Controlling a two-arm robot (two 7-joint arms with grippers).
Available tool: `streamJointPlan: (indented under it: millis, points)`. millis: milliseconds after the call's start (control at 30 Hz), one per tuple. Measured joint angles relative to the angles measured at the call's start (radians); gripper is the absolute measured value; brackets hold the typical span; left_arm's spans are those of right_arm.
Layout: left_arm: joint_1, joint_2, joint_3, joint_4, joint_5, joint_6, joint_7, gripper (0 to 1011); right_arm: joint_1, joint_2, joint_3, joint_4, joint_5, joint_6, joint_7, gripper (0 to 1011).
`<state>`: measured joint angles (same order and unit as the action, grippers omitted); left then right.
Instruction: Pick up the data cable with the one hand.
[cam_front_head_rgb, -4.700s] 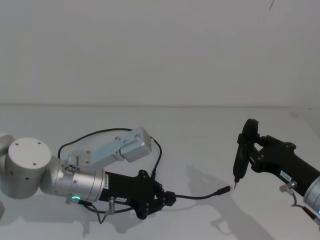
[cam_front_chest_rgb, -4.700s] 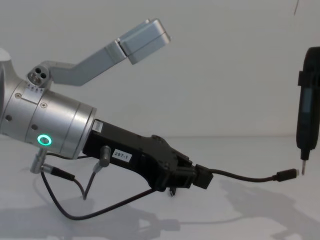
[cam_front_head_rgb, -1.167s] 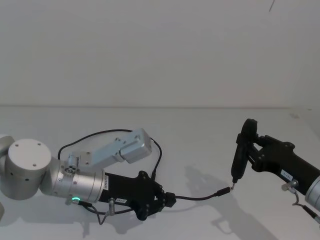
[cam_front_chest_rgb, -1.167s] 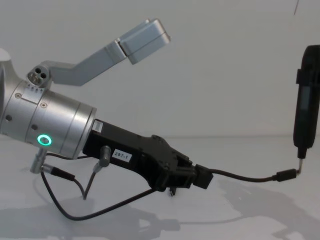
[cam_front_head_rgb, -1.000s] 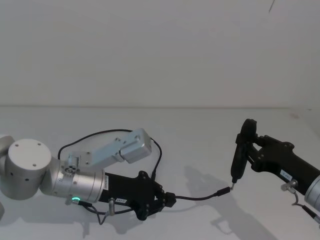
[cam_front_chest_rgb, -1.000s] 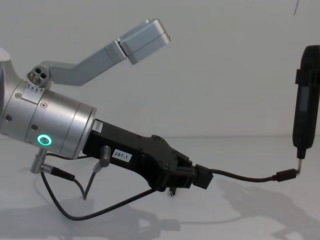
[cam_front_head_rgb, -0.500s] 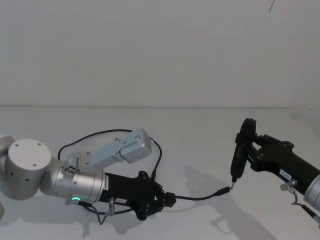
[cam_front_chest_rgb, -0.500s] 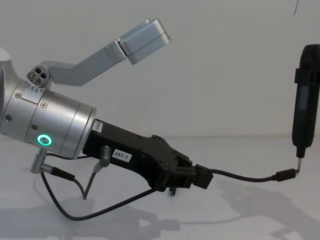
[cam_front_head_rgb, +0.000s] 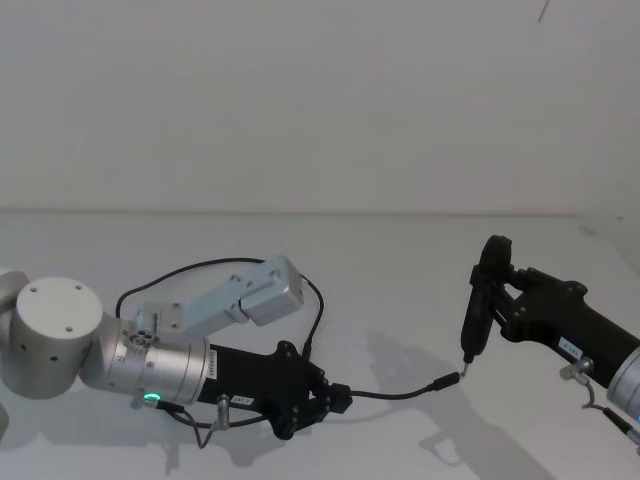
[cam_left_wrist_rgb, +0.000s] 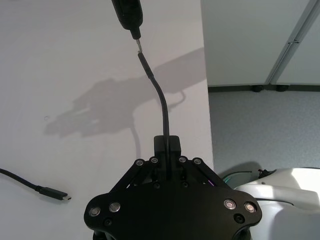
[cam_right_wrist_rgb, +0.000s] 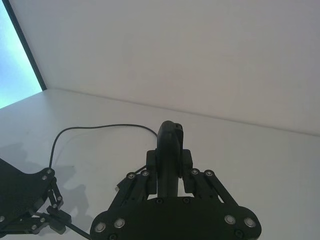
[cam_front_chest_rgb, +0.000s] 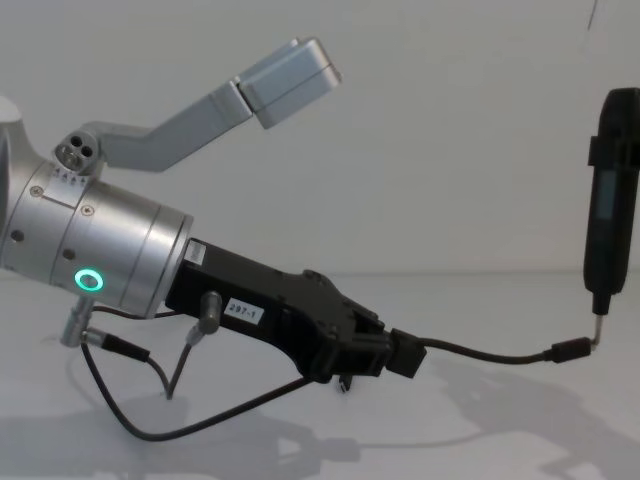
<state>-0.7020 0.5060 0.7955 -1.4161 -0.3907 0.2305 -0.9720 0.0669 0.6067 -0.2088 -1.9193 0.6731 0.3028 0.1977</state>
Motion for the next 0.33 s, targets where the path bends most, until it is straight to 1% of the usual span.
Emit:
streamJointPlan:
  millis: [333]
  points:
    - [0.000, 0.000, 0.000, 0.000, 0.000, 0.000, 0.000, 43, 0.000, 0.001, -0.001, 0.000, -0.001, -0.001, 0.000, 279]
